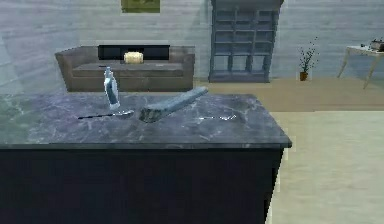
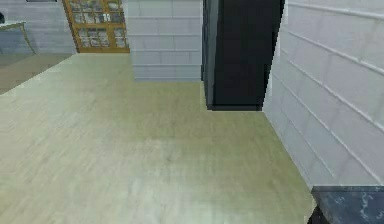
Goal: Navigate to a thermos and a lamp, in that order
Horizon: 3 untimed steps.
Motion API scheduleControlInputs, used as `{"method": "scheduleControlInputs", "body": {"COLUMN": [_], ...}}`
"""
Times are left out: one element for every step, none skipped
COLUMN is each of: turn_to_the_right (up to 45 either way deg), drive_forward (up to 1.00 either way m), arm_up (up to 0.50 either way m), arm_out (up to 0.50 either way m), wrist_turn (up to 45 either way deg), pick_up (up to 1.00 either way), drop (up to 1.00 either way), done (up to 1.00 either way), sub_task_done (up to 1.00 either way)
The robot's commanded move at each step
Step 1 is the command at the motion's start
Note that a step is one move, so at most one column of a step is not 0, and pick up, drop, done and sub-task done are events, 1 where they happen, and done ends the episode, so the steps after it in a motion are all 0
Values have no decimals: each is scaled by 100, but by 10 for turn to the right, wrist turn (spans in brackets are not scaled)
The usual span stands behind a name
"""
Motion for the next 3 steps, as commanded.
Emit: {"method": "scheduleControlInputs", "body": {"turn_to_the_right": [-450, -420, 0], "drive_forward": [0, 0, 100], "arm_up": [0, 0, 0], "arm_out": [0, 0, 0], "wrist_turn": [0, 0, 0], "pick_up": [0, 0, 0], "drop": [0, 0, 0], "done": [0, 0, 0], "sub_task_done": [0, 0, 0]}}
